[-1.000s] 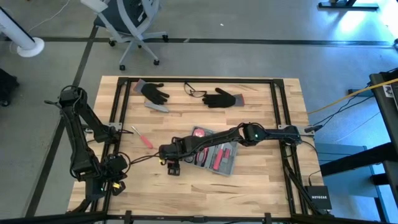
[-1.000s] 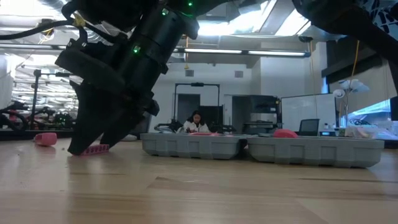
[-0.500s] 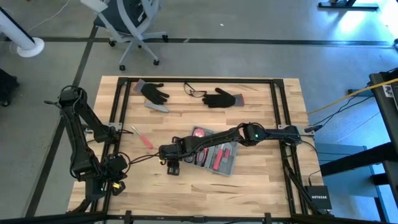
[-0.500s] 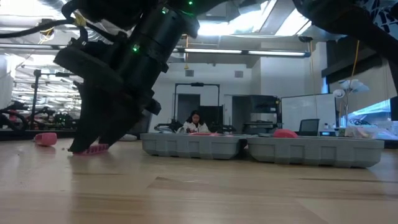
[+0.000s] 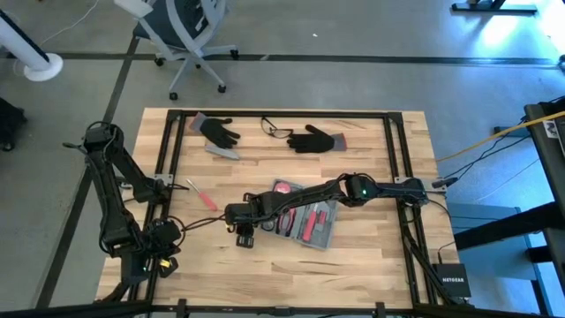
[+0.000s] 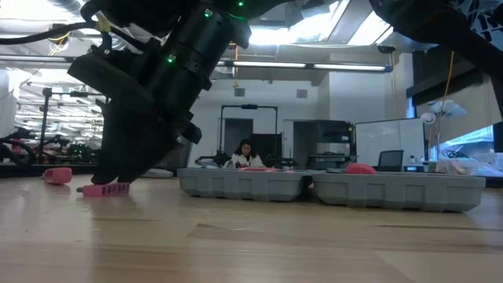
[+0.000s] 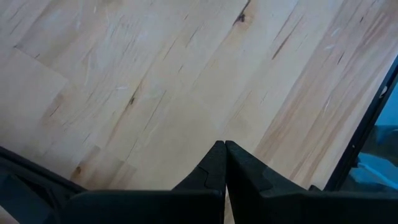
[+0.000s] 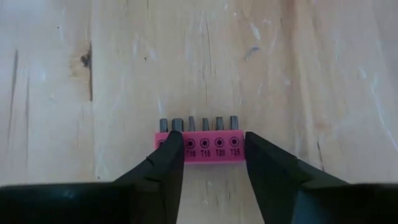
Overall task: Prefit tool cases
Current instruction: Put the orange multi bit set into the gray prefit tool case
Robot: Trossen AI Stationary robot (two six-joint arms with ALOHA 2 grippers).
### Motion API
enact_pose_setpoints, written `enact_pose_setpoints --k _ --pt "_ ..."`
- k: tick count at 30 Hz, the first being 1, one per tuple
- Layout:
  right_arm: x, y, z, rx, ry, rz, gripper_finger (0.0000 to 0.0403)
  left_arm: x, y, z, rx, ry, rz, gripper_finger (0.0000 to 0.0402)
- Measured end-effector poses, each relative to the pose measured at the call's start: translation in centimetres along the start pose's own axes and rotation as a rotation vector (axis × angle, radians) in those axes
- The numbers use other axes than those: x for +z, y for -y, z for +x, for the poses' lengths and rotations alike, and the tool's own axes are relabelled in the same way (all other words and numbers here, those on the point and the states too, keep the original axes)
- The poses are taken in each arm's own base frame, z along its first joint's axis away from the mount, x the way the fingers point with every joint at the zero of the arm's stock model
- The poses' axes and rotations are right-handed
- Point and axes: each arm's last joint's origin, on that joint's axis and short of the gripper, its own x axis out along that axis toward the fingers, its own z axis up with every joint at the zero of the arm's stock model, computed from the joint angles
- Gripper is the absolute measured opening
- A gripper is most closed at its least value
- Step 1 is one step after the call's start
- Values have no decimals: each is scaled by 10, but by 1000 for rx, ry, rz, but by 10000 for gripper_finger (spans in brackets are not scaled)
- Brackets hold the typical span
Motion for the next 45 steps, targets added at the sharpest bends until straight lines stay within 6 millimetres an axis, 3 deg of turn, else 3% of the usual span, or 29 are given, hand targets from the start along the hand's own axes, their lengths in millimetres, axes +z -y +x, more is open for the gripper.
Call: enact_pose_setpoints --k 9,14,34,45 --pt "1 1 -2 -35 12 -2 238 0 0 0 0 0 4 0" --pt "2 1 -5 -38 16 -4 259 0 0 0 1 0 27 0" --pt "12 -2 -32 -6 55 19 260 0 0 0 1 1 30 0" --pt "11 -8 -26 65 69 -96 260 0 0 0 1 1 28 0"
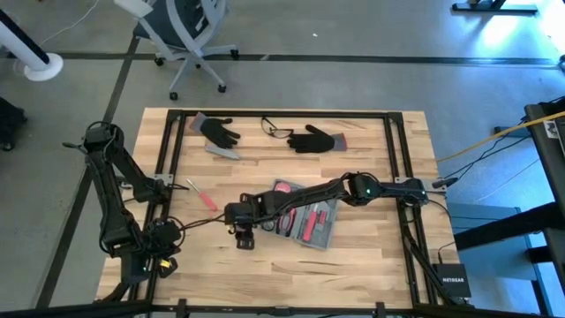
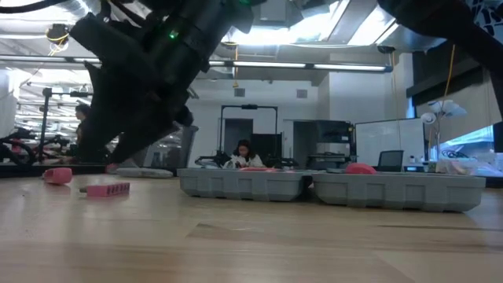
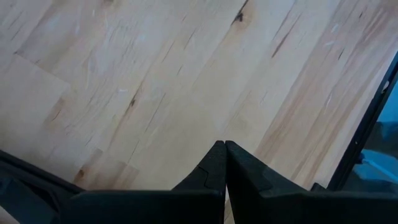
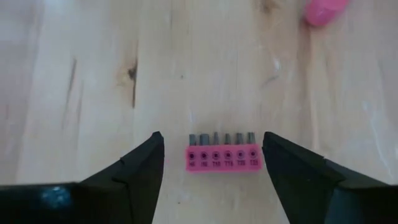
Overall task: Prefit tool cases
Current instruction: Put the orange multi bit set into the gray prefit tool case
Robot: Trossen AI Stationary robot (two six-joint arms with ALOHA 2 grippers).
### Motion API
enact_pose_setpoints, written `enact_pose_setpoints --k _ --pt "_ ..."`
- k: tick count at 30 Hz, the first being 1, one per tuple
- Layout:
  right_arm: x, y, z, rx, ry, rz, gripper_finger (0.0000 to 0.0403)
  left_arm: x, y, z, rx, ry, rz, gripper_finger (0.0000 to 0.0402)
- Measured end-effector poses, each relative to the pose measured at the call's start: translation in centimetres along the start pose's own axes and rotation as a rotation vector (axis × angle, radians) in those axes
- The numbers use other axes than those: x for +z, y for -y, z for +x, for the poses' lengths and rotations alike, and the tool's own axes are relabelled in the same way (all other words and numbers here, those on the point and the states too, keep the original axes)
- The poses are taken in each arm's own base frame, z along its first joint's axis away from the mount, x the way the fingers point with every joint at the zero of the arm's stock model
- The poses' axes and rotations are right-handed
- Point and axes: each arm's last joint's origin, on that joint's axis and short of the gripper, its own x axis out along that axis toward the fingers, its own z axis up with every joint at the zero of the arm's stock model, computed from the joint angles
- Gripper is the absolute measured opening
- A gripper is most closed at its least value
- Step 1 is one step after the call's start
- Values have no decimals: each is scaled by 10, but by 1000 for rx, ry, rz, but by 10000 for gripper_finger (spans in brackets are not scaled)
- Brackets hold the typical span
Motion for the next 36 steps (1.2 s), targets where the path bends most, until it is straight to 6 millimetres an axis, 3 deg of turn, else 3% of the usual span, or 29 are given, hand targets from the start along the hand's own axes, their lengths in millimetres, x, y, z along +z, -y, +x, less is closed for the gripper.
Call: enact_pose_setpoints --k 12,36 --pt "-8 2 20 -5 -20 -26 260 0 0 0 -1 -2 -12 0" --pt "-11 3 23 -2 -40 -157 260 0 0 1 7 2 -6 0"
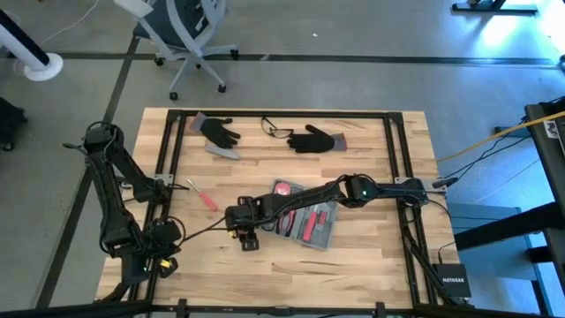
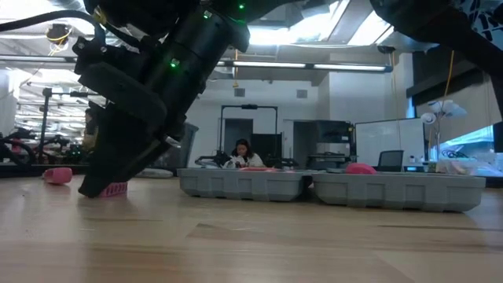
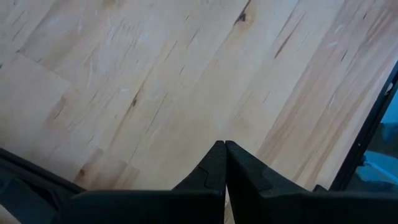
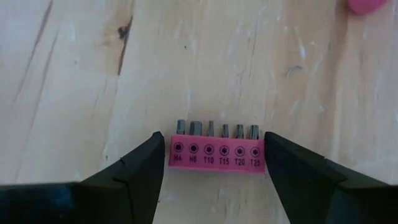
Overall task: Prefit tool cases
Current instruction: Put the orange multi bit set into the gray prefit tool case
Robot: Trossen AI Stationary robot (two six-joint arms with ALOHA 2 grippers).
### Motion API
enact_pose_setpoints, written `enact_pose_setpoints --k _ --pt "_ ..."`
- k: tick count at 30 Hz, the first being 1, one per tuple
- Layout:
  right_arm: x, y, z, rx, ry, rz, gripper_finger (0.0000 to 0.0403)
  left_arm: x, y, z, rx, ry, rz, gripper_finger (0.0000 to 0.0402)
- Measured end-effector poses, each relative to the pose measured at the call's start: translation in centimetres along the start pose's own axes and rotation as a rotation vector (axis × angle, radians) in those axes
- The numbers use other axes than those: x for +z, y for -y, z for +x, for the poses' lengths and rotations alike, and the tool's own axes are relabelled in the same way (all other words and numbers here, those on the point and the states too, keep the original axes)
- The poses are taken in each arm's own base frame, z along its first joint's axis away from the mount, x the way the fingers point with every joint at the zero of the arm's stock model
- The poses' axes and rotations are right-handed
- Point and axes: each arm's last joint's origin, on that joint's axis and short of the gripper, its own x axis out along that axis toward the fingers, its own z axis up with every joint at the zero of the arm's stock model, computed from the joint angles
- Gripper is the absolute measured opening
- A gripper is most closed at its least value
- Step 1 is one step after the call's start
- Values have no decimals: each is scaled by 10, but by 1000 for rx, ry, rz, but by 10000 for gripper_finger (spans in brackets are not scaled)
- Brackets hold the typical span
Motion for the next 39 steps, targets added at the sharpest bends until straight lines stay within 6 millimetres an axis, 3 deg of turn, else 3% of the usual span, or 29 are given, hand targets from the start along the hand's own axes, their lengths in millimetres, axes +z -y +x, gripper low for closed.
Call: enact_pose_setpoints --k 13,21,27,39 --pt "-6 0 7 9 -12 1 257 0 0 0 1 0 0 0" --pt "-6 0 7 -2 -12 1 214 0 0 0 1 0 -1 0" --pt "-6 0 7 -2 -12 -1 227 0 0 0 1 0 -8 0" --pt "-6 0 7 -11 -5 -4 215 0 0 0 1 0 -8 0"
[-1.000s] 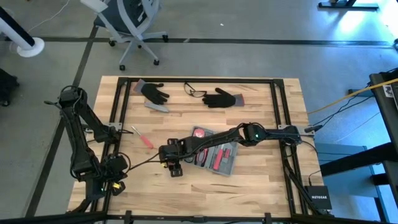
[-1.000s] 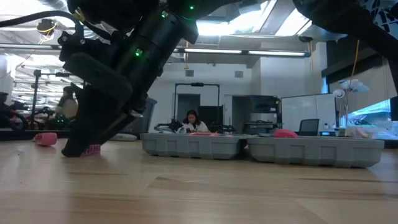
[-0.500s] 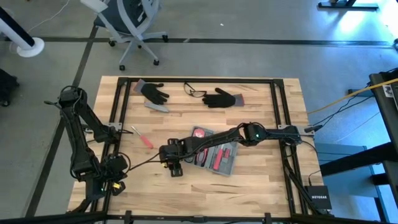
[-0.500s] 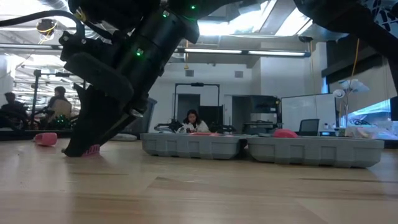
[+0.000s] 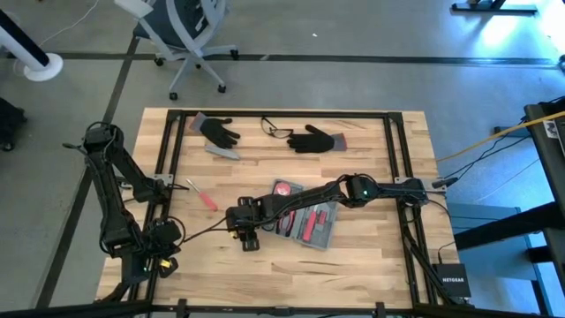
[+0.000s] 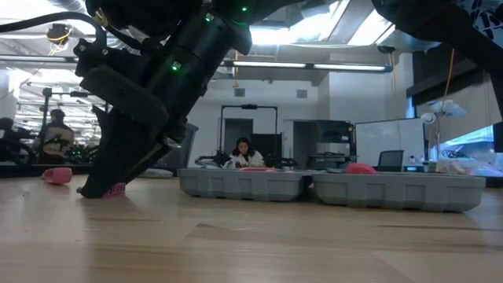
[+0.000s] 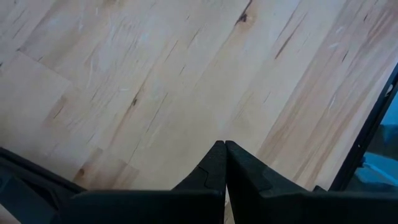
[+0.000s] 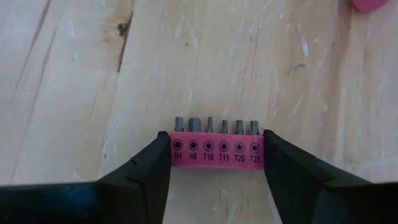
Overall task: Prefit tool cases
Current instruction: Put the orange multi bit set into the gray prefit tool case
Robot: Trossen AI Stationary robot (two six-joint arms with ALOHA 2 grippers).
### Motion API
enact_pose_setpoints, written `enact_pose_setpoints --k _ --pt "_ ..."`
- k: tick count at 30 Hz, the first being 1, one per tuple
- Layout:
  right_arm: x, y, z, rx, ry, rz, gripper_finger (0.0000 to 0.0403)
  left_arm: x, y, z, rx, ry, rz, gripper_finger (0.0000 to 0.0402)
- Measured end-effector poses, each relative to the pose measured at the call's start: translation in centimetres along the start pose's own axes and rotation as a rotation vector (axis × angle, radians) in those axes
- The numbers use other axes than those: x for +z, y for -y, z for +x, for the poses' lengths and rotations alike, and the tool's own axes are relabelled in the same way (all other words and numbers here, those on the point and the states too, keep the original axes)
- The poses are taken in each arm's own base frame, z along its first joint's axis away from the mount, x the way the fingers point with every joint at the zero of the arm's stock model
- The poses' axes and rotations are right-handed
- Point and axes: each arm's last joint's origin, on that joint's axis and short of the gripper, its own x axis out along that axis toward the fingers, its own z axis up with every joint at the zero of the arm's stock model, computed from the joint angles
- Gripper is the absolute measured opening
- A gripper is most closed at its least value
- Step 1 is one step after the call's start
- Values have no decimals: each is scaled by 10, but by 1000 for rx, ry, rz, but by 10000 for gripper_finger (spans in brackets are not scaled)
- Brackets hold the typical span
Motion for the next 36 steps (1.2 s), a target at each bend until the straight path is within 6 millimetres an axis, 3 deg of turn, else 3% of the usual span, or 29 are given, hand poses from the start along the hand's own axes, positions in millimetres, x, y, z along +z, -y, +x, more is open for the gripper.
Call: enact_pose_setpoints --k 27,36 --pt "5 1 -4 -2 18 1 214 0 0 0 -1 0 16 0" --pt "10 16 -16 -52 34 24 214 0 0 0 1 0 17 0"
